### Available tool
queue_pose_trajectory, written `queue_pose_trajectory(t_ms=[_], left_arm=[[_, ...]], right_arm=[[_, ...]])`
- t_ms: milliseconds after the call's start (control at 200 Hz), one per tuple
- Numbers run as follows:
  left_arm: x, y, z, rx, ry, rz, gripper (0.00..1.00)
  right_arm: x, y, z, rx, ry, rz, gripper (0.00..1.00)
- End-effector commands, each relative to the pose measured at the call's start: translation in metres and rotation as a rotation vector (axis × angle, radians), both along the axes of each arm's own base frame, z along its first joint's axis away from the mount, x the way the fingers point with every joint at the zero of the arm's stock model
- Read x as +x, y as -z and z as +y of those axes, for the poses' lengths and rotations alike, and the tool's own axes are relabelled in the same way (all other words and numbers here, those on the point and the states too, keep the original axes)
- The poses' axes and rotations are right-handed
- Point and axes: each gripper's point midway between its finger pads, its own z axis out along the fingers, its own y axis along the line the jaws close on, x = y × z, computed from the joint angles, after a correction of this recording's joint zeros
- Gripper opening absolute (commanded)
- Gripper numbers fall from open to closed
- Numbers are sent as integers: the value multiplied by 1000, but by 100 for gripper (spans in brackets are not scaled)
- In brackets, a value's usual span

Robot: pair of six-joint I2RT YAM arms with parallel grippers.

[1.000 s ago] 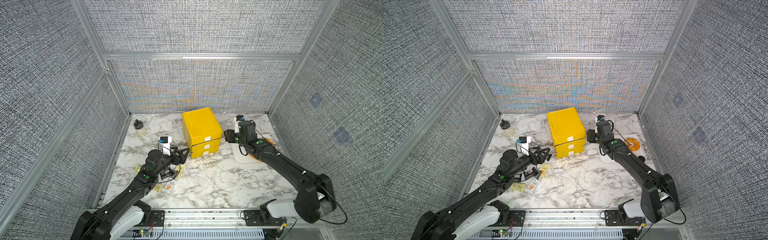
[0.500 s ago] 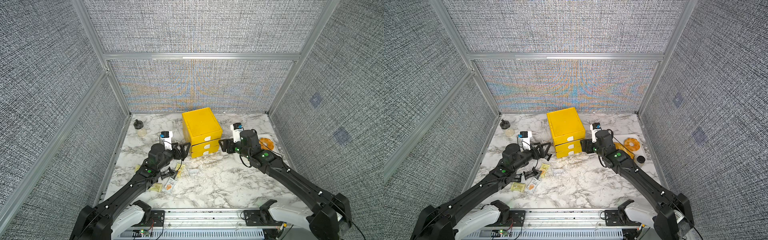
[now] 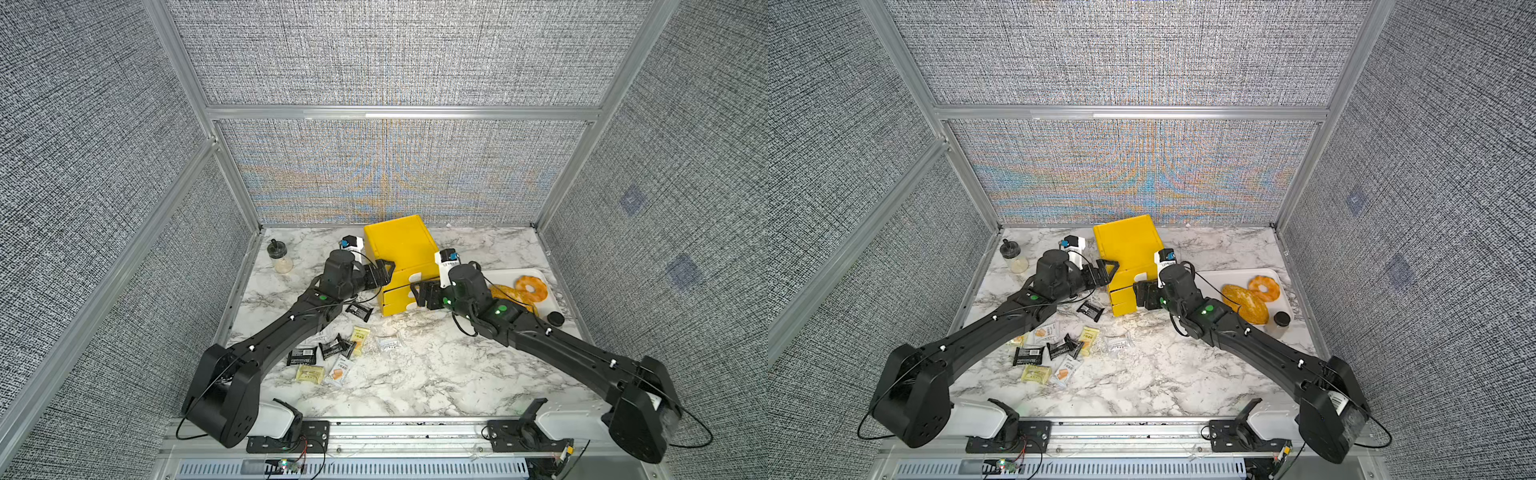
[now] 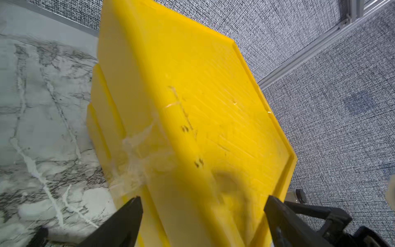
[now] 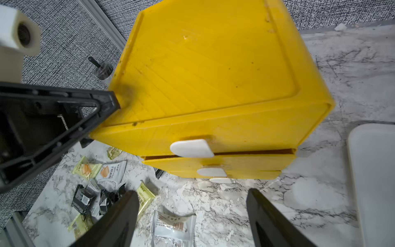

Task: Place the cookies into the drawer by color
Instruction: Open the drawer in the storage box.

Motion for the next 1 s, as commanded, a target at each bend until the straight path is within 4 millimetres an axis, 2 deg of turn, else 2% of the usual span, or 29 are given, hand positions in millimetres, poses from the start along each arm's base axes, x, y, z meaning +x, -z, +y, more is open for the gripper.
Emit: queue_pose_trajectory(t_ms=[0,180,500,631,996], left_arm=[[-8,19,-4,57,68,34,95],[-13,37,4,113,61,45,95],[-14,42,4,121,69,47,95],[-15,42,4,122,70,46,95],[-16,41,5,132,68,32,95]], right_arm=[[13,-8,1,33,64,-20,80],[24,0,6,41,89,-8,73],[33,1,25,79,57,-8,60],[35,3,31,85,42,-4,51],[28,3,20,72,59,-12,40]])
